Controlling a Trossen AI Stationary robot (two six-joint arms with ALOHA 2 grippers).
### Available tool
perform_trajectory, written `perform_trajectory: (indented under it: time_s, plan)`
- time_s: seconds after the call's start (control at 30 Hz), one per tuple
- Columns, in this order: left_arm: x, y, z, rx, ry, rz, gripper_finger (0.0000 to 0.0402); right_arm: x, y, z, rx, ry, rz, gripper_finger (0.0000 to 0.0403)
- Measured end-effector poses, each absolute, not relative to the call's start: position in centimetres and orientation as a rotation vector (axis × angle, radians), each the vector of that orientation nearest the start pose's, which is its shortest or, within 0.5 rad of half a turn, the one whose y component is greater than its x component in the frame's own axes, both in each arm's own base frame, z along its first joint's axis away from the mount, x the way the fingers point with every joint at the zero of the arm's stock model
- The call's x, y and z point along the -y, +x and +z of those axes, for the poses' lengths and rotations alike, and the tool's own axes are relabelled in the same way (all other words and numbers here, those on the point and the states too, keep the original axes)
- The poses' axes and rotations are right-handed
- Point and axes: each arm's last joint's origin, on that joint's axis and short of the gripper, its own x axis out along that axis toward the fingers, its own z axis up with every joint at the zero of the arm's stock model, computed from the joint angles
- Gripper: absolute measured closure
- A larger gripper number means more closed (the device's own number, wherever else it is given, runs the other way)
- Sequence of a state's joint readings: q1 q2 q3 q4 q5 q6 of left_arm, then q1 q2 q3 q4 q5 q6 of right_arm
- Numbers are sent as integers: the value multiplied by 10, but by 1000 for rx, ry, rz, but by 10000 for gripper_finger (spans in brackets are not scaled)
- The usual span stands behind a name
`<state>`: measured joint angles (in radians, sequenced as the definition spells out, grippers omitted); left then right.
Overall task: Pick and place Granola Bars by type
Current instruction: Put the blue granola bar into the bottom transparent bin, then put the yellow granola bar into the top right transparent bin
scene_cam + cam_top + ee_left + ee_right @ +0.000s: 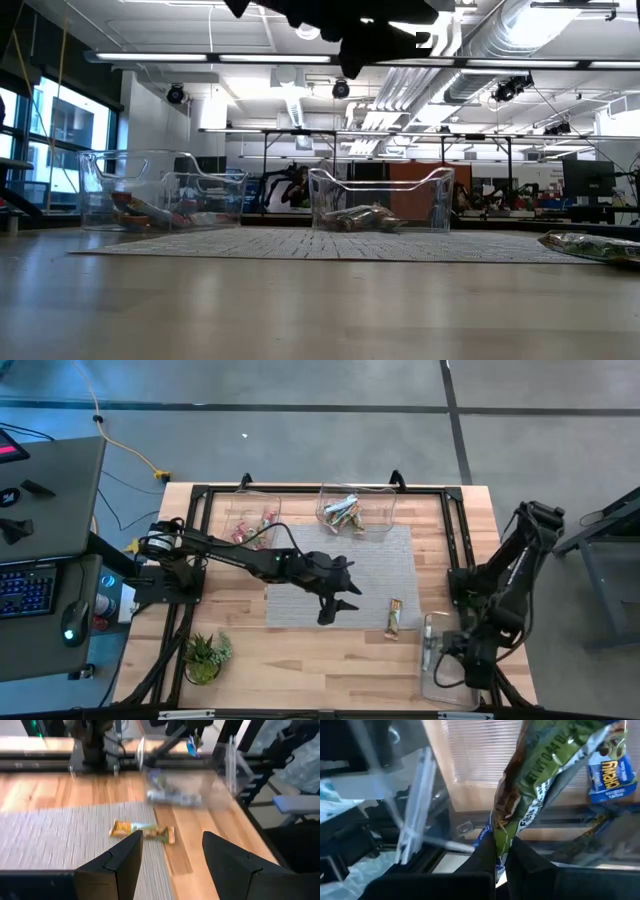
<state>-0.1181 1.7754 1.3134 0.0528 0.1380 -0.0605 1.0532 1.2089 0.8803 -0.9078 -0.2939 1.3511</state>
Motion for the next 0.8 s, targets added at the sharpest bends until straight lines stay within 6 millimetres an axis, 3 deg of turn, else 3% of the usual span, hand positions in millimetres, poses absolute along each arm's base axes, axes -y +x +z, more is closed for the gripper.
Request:
perform_trajectory:
  time_s: [0.2,0.37,0.63,0.8]
  plan:
    - [52,408,263,-419,-68,-239,200,-177,92,209,-1718,551,-8,386]
    - [53,410,262,-409,-83,-234,200,-170,95,202,-1725,559,-40,366]
    - [53,410,260,-421,-89,-232,200,-168,104,204,-1749,614,-12,324]
    - [53,411,262,-400,-90,-234,200,-171,119,226,-1658,603,102,311]
